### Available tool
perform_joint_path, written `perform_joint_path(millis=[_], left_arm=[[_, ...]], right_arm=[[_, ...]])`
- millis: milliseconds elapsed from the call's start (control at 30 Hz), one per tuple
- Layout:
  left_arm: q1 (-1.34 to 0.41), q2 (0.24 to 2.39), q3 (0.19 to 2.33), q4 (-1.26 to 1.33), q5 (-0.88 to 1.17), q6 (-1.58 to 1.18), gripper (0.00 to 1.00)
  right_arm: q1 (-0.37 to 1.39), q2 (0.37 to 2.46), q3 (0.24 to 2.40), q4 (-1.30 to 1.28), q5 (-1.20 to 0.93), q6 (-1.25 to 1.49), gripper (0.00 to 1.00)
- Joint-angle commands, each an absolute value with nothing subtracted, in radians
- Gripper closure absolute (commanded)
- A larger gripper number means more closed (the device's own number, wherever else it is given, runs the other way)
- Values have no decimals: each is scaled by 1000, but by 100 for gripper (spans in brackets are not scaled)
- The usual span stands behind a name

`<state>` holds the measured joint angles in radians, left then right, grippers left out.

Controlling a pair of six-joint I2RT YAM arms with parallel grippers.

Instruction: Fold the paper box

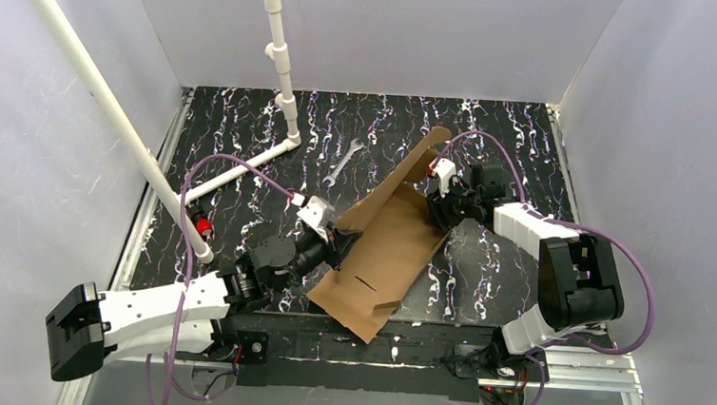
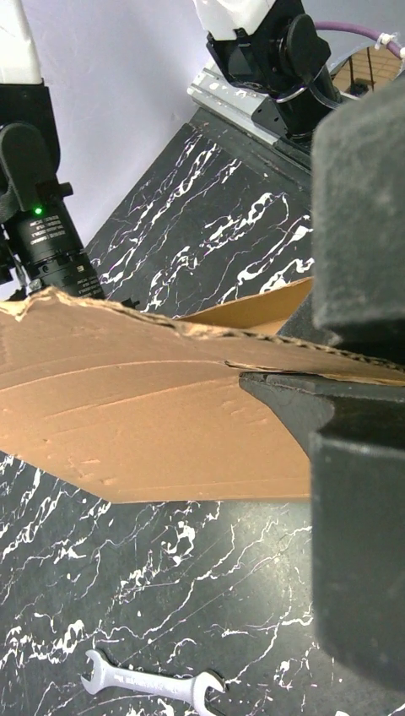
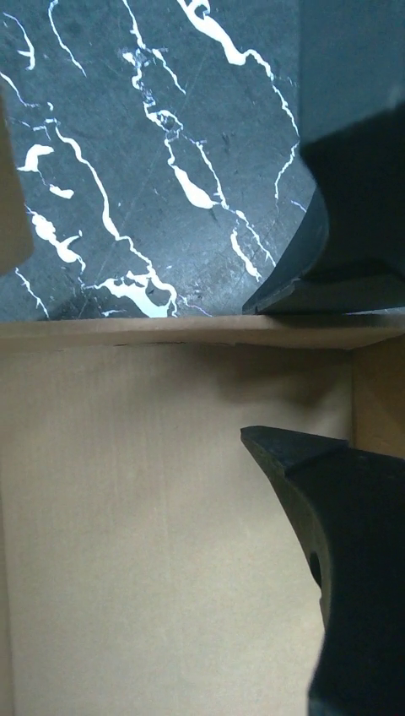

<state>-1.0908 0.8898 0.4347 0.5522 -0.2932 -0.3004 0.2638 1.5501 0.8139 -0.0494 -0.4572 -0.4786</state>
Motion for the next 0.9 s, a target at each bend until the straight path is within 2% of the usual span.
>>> perform_joint_path(millis=[0,100,200,267,333,400,600,700,767,867], left_arm=[[-1085,906,494,562,-222,-282,100],[-1083,921,505,561,-226,-290,100],[-1081,935,515,561,-231,-298,100],[-1081,937,519,561,-239,-297,100],[-1078,931,520,561,-254,-291,100],[-1073,928,520,561,-260,-282,100],[-1015,947,546,552,-247,-271,99],[-970,984,581,540,-213,-281,89],[-941,1015,617,530,-188,-294,71],[-899,1048,664,505,-149,-316,51]], right_arm=[[273,1548,883,-71,-516,-511,42],[276,1563,885,-22,-510,-493,43],[293,1578,856,64,-487,-489,49],[303,1589,838,92,-474,-484,63],[304,1595,833,104,-446,-476,88],[303,1577,818,122,-408,-464,99],[289,1464,769,158,-317,-389,99],[272,1421,749,147,-271,-351,99],[259,1396,719,159,-231,-323,99],[210,1379,708,150,-216,-254,99]])
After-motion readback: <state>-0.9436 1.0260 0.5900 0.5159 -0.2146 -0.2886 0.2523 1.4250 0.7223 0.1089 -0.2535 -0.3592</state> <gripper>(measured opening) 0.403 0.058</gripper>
